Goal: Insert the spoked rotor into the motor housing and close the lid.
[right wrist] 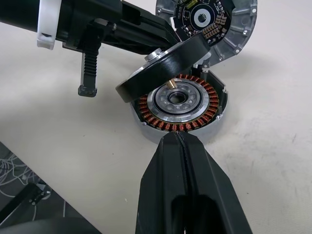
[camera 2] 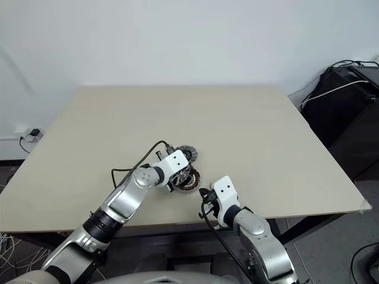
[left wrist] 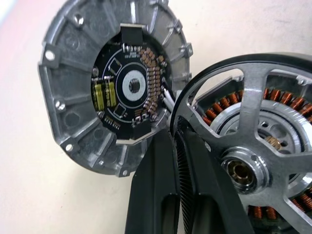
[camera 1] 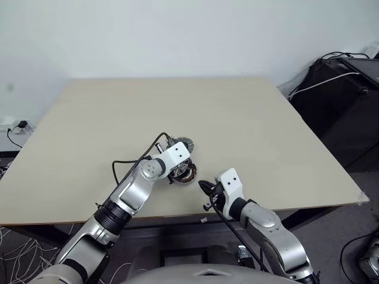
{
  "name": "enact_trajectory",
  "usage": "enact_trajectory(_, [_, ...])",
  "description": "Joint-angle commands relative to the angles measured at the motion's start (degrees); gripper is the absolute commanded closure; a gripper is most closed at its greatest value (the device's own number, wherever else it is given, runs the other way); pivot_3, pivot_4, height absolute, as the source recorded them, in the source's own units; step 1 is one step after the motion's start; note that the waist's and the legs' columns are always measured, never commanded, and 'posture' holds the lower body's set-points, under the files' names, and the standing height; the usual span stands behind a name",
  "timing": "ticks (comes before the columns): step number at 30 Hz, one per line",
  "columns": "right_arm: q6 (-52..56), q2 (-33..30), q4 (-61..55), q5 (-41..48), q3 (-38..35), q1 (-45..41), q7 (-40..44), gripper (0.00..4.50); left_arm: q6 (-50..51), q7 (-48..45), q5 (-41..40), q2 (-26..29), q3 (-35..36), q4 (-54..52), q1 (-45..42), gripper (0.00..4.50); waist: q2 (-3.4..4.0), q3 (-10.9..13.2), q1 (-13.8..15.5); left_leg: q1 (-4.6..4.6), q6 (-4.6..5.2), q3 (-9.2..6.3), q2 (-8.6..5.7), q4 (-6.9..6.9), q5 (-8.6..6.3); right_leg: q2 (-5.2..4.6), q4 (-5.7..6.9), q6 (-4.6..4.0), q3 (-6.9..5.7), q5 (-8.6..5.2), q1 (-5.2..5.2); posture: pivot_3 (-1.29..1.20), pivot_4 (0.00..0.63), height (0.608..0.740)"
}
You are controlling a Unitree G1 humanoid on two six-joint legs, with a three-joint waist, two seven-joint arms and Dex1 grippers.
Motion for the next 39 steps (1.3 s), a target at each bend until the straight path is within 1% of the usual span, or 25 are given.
enact_trajectory(1, [-1.25,0.34,-1.15,0.6,-0.73,-0.97,-0.27,4.5,-0.94,0.29,1.53,-0.64,-0.05,0.04,-1.37,3.76,0.0,0.0,0.03,0.0,0.0,0.0,0.0,0.01,0.0,0.0,0.0,0.0,0.0,0.0,0.0,0.0,0.0,0.74])
enact_trajectory(4, [-1.21,0.34,-1.26,0.59,-0.73,-0.93,-0.31,4.5,-1.49,0.6,2.48,-0.87,-0.48,0.89,-1.22,2.85,0.0,0.0,0.03,0.0,0.0,0.01,0.0,0.04,0.0,0.0,0.0,0.01,0.0,0.0,0.01,0.0,0.0,0.74])
enact_trajectory(8, [-1.12,0.35,-1.38,0.62,-0.81,-0.88,-0.4,4.5,-1.63,0.5,2.96,-1.32,-0.45,0.99,-0.97,1.47,0.0,0.0,0.06,0.0,0.0,0.0,0.0,0.06,0.0,0.0,0.01,0.02,0.0,0.01,0.02,0.0,0.0,0.74])
enact_trajectory(12, [-1.04,0.32,-1.37,0.68,-0.91,-0.96,-0.4,4.5,-1.63,0.23,1.68,-2.35,0.9,-0.59,-0.67,0.23,0.01,-0.02,0.13,0.01,0.0,-0.01,0.0,0.09,0.0,0.0,0.02,0.03,0.0,0.02,0.03,0.0,0.0,0.74])
enact_trajectory(13, [-1.03,0.31,-1.38,0.7,-0.92,-0.95,-0.39,4.5,-1.8,-0.14,0.65,-2.9,1.74,-1.55,-0.38,0.23,0.01,-0.02,0.18,0.03,0.0,0.0,0.0,0.09,0.0,0.0,0.02,0.03,-0.01,0.02,0.04,0.0,0.0,0.74])
enact_trajectory(18, [-0.97,0.28,-1.46,0.89,-1.04,-0.79,-0.29,4.5,-4.87,-2.62,-10.51,-8.4,9.36,-9.0,3.46,0.23,0.0,-0.02,0.4,-0.03,0.02,-0.04,0.0,0.14,-0.01,-0.03,0.0,0.03,0.01,0.04,0.03,0.0,0.0,0.74])
enact_trajectory(22, [-0.94,0.26,-1.44,1.06,-0.95,-0.7,-0.22,4.5,-6.62,-6.79,-22.82,-12.89,15.56,-15.79,8.64,0.23,0.05,-0.05,0.17,-0.02,0.02,0.0,0.03,0.13,-0.01,-0.01,0.04,-0.1,0.08,0.12,0.13,0.0,0.0,0.74])
enact_trajectory(24, [-0.89,0.19,-1.39,1.16,-0.91,-0.71,-0.17,4.5,-5.07,-9.01,-29.39,-14.07,18.63,-18.78,11.17,0.23,0.1,-0.08,-0.01,-0.02,0.02,0.03,0.07,0.13,-0.01,0.03,0.05,-0.08,0.1,0.11,0.16,0.0,0.0,0.74])
enact_trajectory(25, [-0.88,0.16,-1.36,1.18,-0.89,-0.73,-0.17,4.5,-4.57,-9.37,-31.23,-14.26,19.47,-19.52,11.82,0.23,0.1,-0.08,-0.03,-0.01,0.02,0.03,0.08,0.13,-0.01,0.06,0.05,-0.03,0.1,0.08,0.15,0.0,0.0,0.74])
enact_trajectory(27, [-0.75,-0.01,-1.55,1.3,-0.88,-0.64,-0.15,4.5,-3.1,-11.02,-38.22,-14.67,22.9,-21.66,14.54,0.23,0.13,-0.1,-0.18,0.07,0.02,0.03,0.11,0.19,-0.01,0.11,0.05,0.04,0.08,0.03,0.09,0.0,0.0,0.74])
enact_trajectory(29, [-0.64,-0.09,-1.58,1.42,-0.89,-0.62,-0.14,4.5,-2.45,-10.71,-40.74,-13.83,24.52,-23.0,16.82,0.23,0.13,-0.1,-0.31,0.12,0.02,0.01,0.13,0.25,-0.01,0.11,0.05,0.06,0.08,0.03,0.12,0.0,0.0,0.74])
enact_trajectory(31, [-0.6,-0.12,-1.49,1.51,-0.82,-0.66,-0.09,4.5,-3.14,-9.89,-40.61,-12.34,24.91,-23.48,18.72,0.61,0.12,-0.11,-0.34,0.12,0.02,0.01,0.12,0.33,-0.01,0.11,0.05,0.11,0.1,0.07,0.15,0.0,0.0,0.74])
enact_trajectory(33, [-0.59,-0.12,-1.32,1.59,-0.72,-0.71,-0.05,4.5,-3.24,-9.25,-41.79,-11.6,25.95,-23.72,20.5,1.13,0.13,-0.11,-0.35,0.12,0.02,0.01,0.1,0.36,-0.02,0.11,0.05,0.14,0.11,0.08,0.17,0.0,0.0,0.74])
enact_trajectory(36, [-0.59,-0.12,-1.08,1.74,-0.62,-0.85,0.07,4.5,-5.23,-8.63,-41.86,-10.6,27.07,-23.55,23.38,2.15,0.13,-0.11,-0.38,0.12,0.02,0.0,0.1,0.37,-0.02,0.1,0.05,0.15,0.12,0.09,0.17,0.0,0.0,0.74])
enact_trajectory(38, [-0.78,-0.09,-0.53,1.68,-0.56,-1.07,0.1,4.5,-8.33,-8.83,-39.63,-8.79,26.66,-22.7,25.32,2.77,0.13,-0.11,-0.39,0.11,0.01,0.0,0.11,0.35,-0.02,0.1,0.04,0.14,0.12,0.09,0.14,0.0,0.0,0.74])
enact_trajectory(39, [-0.86,-0.06,-0.25,1.7,-0.6,-1.21,0.11,4.5,-10.16,-9.0,-38.67,-8.1,26.42,-22.22,26.26,3.18,0.13,-0.11,-0.39,0.11,0.01,0.0,0.11,0.33,-0.02,0.1,0.04,0.14,0.13,0.09,0.13,0.0,0.0,0.74])
